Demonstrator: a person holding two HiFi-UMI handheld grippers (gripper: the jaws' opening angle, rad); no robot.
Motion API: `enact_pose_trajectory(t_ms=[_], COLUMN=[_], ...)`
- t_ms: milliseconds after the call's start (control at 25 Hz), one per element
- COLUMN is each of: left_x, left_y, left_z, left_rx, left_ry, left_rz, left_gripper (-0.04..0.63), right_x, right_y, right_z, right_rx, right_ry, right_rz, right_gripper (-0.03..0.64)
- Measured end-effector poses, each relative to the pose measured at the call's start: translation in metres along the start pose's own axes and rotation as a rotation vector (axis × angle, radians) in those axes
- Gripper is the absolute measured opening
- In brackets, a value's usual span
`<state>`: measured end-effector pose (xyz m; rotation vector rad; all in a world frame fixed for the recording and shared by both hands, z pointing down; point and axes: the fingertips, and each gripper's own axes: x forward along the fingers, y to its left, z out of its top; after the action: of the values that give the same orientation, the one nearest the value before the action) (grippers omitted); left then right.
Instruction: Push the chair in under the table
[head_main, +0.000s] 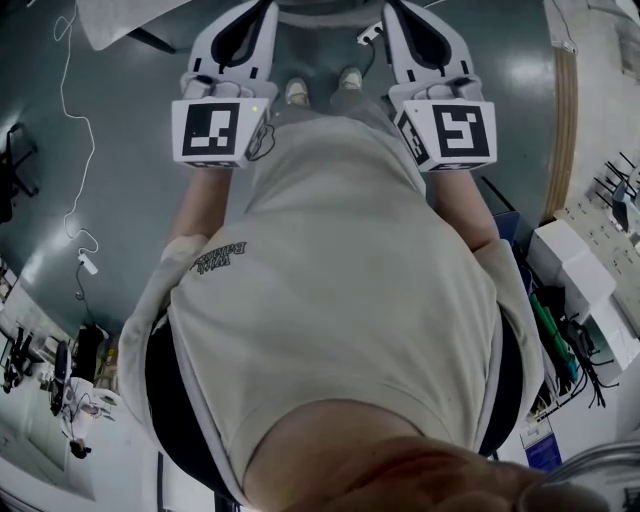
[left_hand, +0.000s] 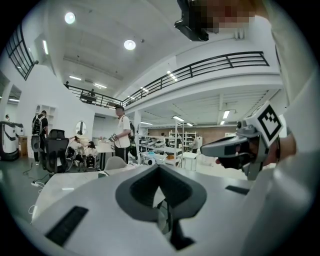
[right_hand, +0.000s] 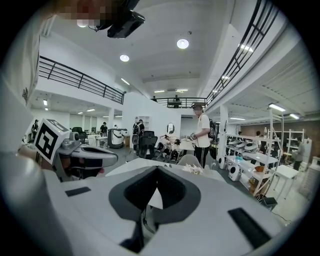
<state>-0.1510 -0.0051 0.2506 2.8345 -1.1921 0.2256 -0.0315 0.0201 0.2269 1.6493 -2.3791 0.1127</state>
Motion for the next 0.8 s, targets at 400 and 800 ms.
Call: enact_pose_trajectory(t_ms=[400, 800], left_x=[0.034, 0.072], left_y=[0.002, 0.009], left_z=[-0.005, -0.030], left_rx=[-0.025, -0.088], left_ry=[0.067, 0.223], left_rz=[0.141, 0.274], left_gripper=[0.011, 0.011], right_x=[0.027, 0.056], right_y=[-0.047, -0.096], right_z=[-0.013, -0.040], right_rx=[-0.011, -0.077], right_ry=[0.023, 0.097], right_rz=[0.128, 0.196], right_gripper=[0.009, 0.011])
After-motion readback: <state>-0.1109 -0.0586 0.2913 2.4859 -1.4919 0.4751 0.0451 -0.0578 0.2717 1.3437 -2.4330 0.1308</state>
